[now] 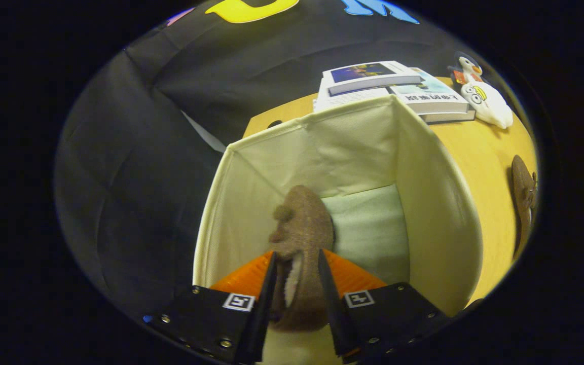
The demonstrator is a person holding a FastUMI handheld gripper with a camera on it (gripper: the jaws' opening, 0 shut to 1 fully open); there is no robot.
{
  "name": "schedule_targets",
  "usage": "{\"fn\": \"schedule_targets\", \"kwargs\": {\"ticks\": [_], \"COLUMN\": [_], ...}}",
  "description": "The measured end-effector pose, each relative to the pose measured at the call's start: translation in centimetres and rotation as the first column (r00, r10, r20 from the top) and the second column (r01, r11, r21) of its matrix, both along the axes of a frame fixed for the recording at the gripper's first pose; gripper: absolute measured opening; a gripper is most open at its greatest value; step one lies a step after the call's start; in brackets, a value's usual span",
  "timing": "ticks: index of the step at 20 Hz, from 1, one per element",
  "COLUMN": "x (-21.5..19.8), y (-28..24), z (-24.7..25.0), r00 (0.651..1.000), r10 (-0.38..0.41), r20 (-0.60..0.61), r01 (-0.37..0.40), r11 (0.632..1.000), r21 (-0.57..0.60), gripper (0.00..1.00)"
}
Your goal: Open the storage box then place both shoes into the box .Put the left shoe in first, then the right shoe, with the right side of both shoes facing outward in a uniform manner.
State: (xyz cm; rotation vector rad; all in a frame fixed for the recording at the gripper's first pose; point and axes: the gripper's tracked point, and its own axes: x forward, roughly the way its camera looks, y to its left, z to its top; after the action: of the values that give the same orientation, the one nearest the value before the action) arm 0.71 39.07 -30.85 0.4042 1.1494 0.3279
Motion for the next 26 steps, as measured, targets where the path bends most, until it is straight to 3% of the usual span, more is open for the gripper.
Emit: {"fn": "schedule_targets", "kwargs": {"ticks": [3, 8, 13, 19, 26], "x": [-0.3, 0.1, 0.9, 2.4, 2.6], "y": [0.0, -3.1, -7.0, -15.0, -25.1], "z": [2.5, 6.9, 11.6, 13.5, 12.9], "r00": [0.996, 0.969, 0.934, 0.902, 0.899], "r10": [0.061, 0.138, 0.159, 0.139, 0.095], "r20": [0.065, 0.204, 0.32, 0.409, 0.427], "r01": [-0.064, -0.142, -0.172, -0.126, -0.03], "r11": [0.997, 0.99, 0.985, 0.99, 0.987], "r21": [0.041, 0.002, 0.012, -0.058, -0.158], "gripper": [0.99, 0.98, 0.98, 0.98, 0.98]}}
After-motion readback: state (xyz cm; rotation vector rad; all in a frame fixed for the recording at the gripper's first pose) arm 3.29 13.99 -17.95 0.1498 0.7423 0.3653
